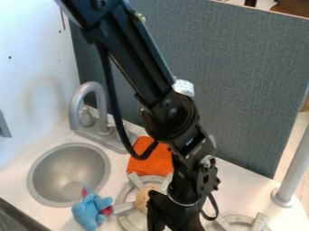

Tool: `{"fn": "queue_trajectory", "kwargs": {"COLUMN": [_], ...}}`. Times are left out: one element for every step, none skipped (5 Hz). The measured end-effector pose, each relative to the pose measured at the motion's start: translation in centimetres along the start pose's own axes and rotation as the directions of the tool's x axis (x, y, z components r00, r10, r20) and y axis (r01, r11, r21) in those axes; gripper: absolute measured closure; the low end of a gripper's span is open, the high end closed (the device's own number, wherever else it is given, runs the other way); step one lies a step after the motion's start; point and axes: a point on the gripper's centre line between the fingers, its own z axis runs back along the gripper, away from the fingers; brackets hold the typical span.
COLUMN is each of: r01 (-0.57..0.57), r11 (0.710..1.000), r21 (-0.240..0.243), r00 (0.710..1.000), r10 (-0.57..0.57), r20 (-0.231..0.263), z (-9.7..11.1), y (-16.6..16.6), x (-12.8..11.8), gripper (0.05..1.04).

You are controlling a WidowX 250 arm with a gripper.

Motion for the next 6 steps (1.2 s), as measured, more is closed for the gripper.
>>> {"fn": "queue_trajectory", "kwargs": {"r01": [0.006,0.000,-0.024,-0.028,-0.026,-0.028], "r11": [1.000,1.000,1.000,0.999,1.000,1.000], "r21": [0.003,0.009,0.016,0.016,0.014,0.008], "r00": [1.000,1.000,1.000,1.000,1.000,1.000], "r10": [-0.006,0.000,0.024,0.028,0.027,0.028], "r20": [-0.015,-0.019,-0.009,-0.007,-0.005,-0.003], "z": [-0.74,-0.83,-1.09,-1.36,-1.40,-1.36], "y": [-0.09,-0.03,0.14,0.21,0.19,0.08], "x": [0.24,0.19,-0.04,-0.43,-0.45,-0.35], "gripper": [0.083,0.083,0.138,0.409,0.677,0.868]}}
